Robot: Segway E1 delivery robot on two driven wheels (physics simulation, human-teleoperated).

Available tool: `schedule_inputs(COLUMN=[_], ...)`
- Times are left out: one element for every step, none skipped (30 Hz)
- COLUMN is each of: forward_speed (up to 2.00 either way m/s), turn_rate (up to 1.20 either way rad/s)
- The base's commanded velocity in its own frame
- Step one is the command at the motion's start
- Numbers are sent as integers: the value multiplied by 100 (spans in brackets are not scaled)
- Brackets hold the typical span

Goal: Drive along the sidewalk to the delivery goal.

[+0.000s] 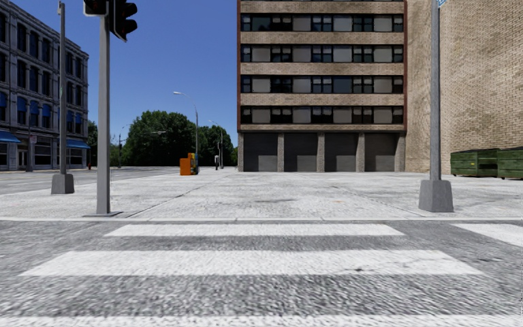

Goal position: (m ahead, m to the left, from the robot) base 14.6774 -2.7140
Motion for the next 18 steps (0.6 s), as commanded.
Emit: schedule_inputs(forward_speed=[200, 200, 200, 200, 200, 200, 200, 200, 200, 200, 200, 200, 200, 200, 200, 200, 200, 200], turn_rate=[0, 0, 0, 0, 0, 0, 0, 0, 0, 0, 0, 0, 0, 0, 0, 0, 0, 0])
